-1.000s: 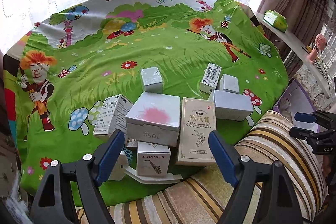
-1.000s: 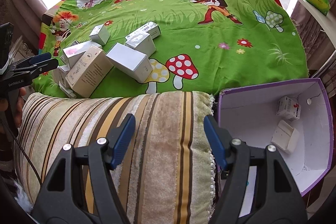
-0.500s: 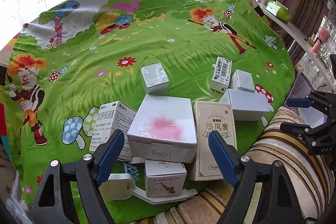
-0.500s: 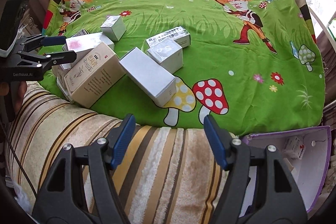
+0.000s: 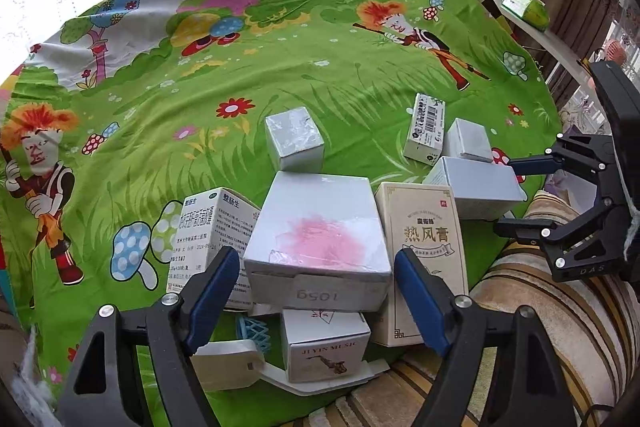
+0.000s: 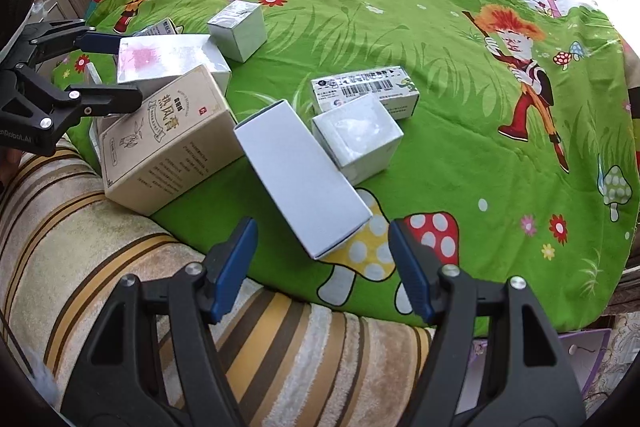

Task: Organize rigid objects
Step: 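Grasp the pink-printed white box with the left tool while the right grasps the long white box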

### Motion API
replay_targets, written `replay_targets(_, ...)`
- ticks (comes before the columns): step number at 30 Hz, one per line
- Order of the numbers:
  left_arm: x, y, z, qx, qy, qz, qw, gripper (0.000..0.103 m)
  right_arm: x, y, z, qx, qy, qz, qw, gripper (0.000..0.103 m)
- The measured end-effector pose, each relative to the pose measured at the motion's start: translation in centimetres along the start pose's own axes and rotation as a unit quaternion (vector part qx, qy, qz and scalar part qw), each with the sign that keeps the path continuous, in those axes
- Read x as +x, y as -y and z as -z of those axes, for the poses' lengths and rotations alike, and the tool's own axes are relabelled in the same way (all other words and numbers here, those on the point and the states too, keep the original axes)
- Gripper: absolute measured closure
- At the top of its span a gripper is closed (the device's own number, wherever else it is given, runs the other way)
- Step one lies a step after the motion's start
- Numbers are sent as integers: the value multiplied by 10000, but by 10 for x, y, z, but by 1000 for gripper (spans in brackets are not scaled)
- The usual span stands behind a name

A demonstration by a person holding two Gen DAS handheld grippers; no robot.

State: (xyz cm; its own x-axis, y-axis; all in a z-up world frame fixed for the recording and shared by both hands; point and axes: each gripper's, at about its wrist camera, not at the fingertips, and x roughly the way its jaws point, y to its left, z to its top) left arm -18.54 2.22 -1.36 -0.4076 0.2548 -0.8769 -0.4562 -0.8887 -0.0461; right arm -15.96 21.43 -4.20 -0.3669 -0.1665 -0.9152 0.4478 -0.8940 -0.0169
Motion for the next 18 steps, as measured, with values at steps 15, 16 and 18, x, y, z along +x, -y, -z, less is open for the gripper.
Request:
replay_targets(15, -11, -2, 4, -42, 85, 12, 10000, 37, 8, -1, -4, -150, -102, -302, 9994, 58)
replay_targets(16, -13, -3, 5, -63, 110, 15, 9999, 37, 6, -2, -3, -156, -91, -333, 9993, 59)
replay_targets(18, -19, -3, 6, -104, 182, 10, 9998, 37, 3, -4, 0, -183, -46, -365, 9992, 60)
